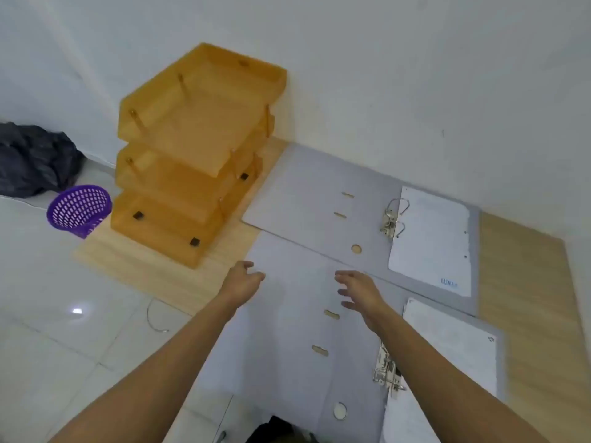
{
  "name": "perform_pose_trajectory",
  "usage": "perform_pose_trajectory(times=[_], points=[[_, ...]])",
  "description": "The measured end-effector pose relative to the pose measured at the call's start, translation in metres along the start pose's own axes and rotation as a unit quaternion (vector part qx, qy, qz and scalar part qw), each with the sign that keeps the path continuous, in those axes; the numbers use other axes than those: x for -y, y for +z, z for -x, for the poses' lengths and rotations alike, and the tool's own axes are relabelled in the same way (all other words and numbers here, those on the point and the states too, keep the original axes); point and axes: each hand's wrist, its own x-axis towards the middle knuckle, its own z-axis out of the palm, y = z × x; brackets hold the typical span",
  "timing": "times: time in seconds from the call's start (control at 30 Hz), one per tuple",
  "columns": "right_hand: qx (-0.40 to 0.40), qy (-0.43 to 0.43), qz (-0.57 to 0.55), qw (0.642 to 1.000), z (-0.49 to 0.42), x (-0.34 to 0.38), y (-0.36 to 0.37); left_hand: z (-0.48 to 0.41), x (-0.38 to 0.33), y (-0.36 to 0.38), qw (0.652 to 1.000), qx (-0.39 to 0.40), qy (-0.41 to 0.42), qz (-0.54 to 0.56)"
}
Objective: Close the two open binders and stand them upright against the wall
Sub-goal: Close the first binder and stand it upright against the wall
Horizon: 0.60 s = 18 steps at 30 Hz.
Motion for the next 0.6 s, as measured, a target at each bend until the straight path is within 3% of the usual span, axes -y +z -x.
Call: perform_pose_trajectory(times=[0.1, 0.17, 0.3, 0.47, 0.6], points=[[-0.068, -0.05, 0.174, 0.981, -0.015, -0.008, 0.005, -0.014, 0.014, -0.007, 0.992, -0.061, -0.016, -0.114], [-0.051, -0.069, 0.266, 0.96, -0.021, -0.017, 0.005, -0.017, 0.027, -0.009, 0.987, -0.064, -0.021, -0.144], [0.0, -0.028, 0.333, 0.943, -0.027, -0.042, 0.014, -0.011, 0.056, -0.004, 0.975, -0.082, 0.029, -0.206], [0.011, -0.022, 0.341, 0.94, -0.018, -0.058, 0.029, -0.002, 0.08, -0.002, 0.979, -0.122, 0.017, -0.163], [0.034, -0.013, 0.326, 0.945, -0.011, -0.058, 0.034, 0.003, 0.084, -0.017, 0.993, -0.11, -0.014, -0.045]])
